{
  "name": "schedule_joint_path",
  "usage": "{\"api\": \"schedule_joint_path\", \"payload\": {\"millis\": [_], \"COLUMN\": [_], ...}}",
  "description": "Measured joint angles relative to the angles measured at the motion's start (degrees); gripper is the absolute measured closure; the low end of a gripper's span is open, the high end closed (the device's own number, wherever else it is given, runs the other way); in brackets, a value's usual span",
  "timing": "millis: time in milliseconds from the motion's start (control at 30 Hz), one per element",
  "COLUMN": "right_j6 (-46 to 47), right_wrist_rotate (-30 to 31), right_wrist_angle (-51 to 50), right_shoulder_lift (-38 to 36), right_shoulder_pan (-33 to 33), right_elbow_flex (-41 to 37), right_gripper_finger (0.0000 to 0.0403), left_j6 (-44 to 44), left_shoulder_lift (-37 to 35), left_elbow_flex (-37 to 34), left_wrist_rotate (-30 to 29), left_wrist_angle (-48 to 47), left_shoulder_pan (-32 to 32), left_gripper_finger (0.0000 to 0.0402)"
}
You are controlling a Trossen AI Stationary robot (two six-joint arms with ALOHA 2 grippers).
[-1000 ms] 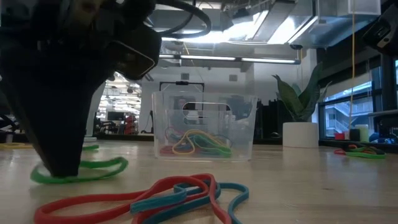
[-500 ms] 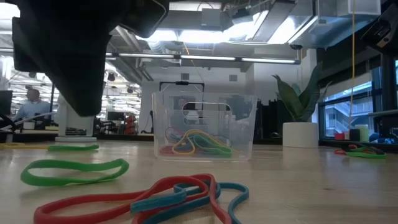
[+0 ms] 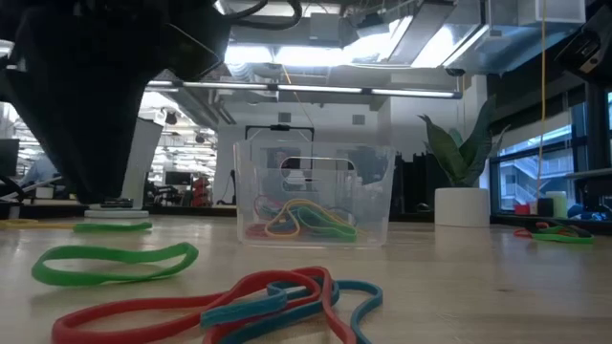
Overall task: Pick and place rubber bands into bin
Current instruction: Put the green rubber band into the transparent bin
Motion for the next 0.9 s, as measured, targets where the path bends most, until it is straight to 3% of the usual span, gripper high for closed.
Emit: {"api": "schedule_joint_path", "payload": {"millis": [467, 567, 733, 900], "right_j6": [-0.02, -0.04, -0.13, 0.85], "right_wrist_rotate": [0.02, 0.06, 0.13, 0.15], "right_wrist_angle": [-0.34, -0.44, -0.63, -0.66], "right_shoulder_lift": [0.02, 0.02, 0.02, 0.02], "right_shoulder_pan": [-0.02, -0.02, -0.02, -0.02], "right_elbow_flex": [0.02, 0.02, 0.02, 0.04], "right_gripper_finger": [0.0292, 0.0292, 0.0292, 0.0292], "left_j6": [-1.29, -1.54, -1.37, 2.18], "left_shoulder_lift": [5.92, 6.05, 4.45, -1.56], "left_elbow_flex": [0.23, 0.15, -0.18, 0.01], "left_wrist_rotate": [3.10, 3.95, 4.10, 2.67], "left_wrist_angle": [2.49, 2.43, 2.90, 4.16], "left_shoulder_pan": [-0.13, -0.08, -0.06, 0.09], "left_gripper_finger": [0.0274, 0.0300, 0.0386, 0.0399]}}
